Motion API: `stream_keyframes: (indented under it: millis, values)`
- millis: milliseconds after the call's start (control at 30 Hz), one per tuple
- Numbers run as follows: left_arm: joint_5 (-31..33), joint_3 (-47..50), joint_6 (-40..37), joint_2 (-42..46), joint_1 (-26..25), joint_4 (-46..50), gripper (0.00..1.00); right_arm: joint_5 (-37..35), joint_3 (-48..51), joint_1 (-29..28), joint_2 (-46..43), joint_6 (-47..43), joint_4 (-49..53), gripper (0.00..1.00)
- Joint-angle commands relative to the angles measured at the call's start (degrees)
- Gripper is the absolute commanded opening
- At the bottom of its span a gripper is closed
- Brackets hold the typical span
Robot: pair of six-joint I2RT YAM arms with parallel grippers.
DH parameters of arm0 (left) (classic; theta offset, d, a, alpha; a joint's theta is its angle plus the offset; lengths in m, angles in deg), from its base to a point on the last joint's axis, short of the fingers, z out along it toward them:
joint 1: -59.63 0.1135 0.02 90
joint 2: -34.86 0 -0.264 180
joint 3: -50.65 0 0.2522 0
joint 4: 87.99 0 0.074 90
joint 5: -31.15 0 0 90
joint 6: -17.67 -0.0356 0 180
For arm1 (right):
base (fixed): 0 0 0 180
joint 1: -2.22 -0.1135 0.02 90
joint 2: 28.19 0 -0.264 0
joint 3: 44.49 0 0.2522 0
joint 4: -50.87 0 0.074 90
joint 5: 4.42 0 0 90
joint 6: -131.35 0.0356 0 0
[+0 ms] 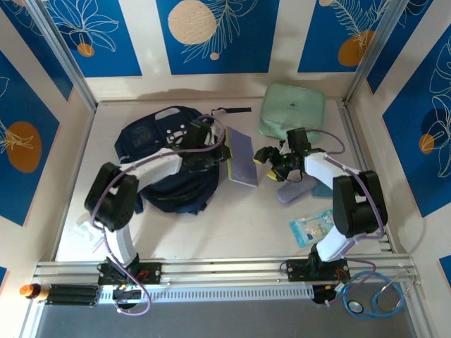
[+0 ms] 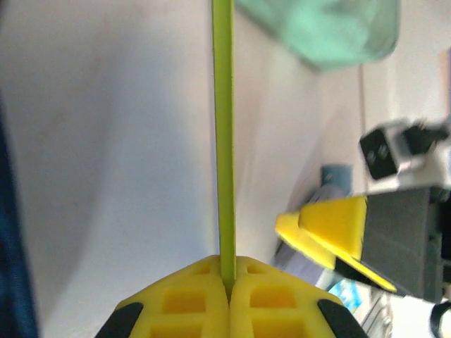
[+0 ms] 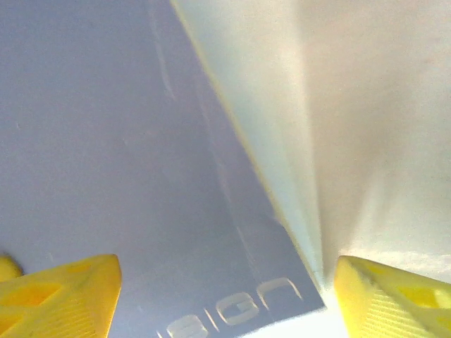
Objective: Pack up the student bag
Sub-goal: Pick up the book at the center of the table, then pass the book.
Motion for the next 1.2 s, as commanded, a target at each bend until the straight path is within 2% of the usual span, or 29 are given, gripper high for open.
stream_keyframes:
  millis: [0,67,333,500,667,900,1000,1167]
  values:
    - [-1.4,2.9,3.7,5.9,3.9,-7.2,0.0,6.6,4.1,0.0,-4.3,9.1,-10.6,0.8]
    - [-0.9,5.0,6.1,8.6,5.5,-9.6,0.0,6.7,6.9,-1.2,-6.0,14.4,-16.3,0.81]
    - [12.8,16.9,18.7,20.9,6.1,-20.8,0.0,2.6,9.7,-10.0,-8.8,28.6,-32.1,0.85]
    - [15.4,20.6,23.4,23.7,5.8,-25.2,0.0,-0.4,9.4,-13.5,-7.5,34.2,-39.7,0.87]
    - [16.1,21.2,25.9,24.3,5.3,-26.2,0.0,-0.2,6.2,-14.8,-3.5,37.9,-45.6,0.87]
    - [15.9,20.1,28.7,22.5,2.9,-29.1,0.0,-4.7,5.5,-18.3,-1.3,39.4,-47.7,0.8]
    - [16.6,20.8,30.0,21.9,2.1,-30.3,0.0,-5.2,6.2,-18.8,0.3,40.9,-52.8,0.73]
    - [16.7,20.8,30.5,21.6,2.0,-30.0,0.0,-7.4,9.8,-18.6,1.6,42.9,-62.5,0.57]
